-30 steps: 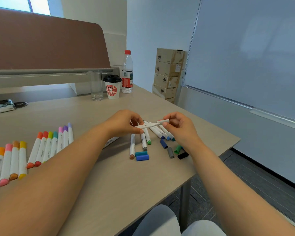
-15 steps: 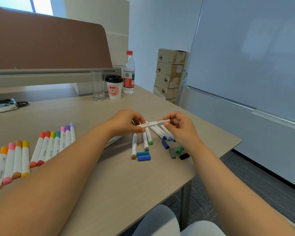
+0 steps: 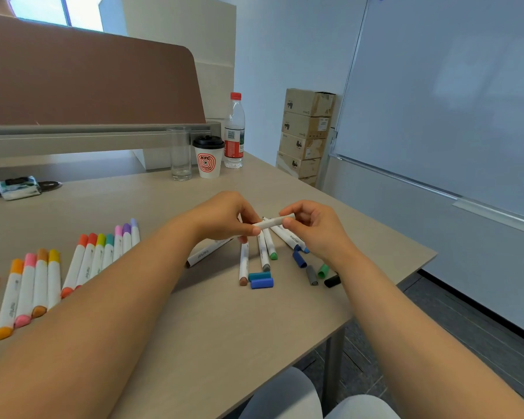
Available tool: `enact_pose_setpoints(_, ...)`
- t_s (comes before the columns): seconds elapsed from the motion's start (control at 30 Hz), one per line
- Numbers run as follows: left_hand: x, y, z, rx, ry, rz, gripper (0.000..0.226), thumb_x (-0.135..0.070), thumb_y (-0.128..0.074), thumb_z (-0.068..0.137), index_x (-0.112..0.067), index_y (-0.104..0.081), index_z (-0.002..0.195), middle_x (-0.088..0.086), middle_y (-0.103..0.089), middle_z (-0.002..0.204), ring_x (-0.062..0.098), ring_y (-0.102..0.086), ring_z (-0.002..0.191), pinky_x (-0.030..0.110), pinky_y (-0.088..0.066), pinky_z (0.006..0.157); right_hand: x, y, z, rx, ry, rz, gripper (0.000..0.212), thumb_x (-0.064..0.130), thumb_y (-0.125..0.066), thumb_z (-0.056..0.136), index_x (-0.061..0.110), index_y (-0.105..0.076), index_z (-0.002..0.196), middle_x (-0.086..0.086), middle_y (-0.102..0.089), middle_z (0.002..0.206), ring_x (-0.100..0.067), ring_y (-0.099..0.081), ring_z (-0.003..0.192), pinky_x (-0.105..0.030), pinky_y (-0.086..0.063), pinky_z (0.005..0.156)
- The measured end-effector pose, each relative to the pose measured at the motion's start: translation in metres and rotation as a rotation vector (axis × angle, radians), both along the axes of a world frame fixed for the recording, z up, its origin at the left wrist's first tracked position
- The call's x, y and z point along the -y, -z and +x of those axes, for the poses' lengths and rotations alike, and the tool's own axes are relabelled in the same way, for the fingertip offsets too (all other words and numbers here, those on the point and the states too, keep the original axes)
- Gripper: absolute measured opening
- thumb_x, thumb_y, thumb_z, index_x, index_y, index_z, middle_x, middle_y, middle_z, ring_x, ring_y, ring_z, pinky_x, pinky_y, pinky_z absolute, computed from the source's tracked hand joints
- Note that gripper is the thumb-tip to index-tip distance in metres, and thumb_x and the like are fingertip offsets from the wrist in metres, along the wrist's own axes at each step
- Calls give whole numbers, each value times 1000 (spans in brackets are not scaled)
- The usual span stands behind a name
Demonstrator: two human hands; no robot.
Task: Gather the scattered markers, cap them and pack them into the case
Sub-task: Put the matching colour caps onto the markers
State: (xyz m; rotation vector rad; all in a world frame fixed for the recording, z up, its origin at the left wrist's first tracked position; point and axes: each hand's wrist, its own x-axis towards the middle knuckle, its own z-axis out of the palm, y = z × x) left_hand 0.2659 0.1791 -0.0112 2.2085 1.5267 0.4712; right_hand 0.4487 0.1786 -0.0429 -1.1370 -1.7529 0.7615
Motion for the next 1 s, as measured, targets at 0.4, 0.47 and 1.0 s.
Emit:
enact_pose_setpoints(0.4, -1, -7, -18, -29, -42, -92, 18, -36, -71, 78, -22, -70, 90, -7, -67, 75, 6, -58, 69, 19, -44, 65, -9, 6, -29, -104, -38, -73, 18, 8, -51, 94, 22, -59, 103, 1, -65, 91, -2, -60, 77, -6, -47, 65)
enact_pose_setpoints(0.47, -3, -6, -19, -39, -59, -106, 19, -36, -72, 78, -20, -68, 88, -6, -67, 75, 7, -59, 68, 19, -44, 64, -11, 6, -34, -101, -25, -82, 21, 9, -50, 95, 25, -58, 106, 3, -64, 90, -2, -60, 77, -8, -47, 65)
enact_pose_setpoints(1.0, -12, 16, -34, -457, -294, -133, 35, -37, -75, 74, -6, -70, 92, 3, -72, 84, 18, -69, 82, 29, -53, 78, -19, 15, -48, 17, 45, 3, 18, 9, -51, 94, 24, -61, 94, 13, -63, 78, 1, -58, 77, -5, -40, 65)
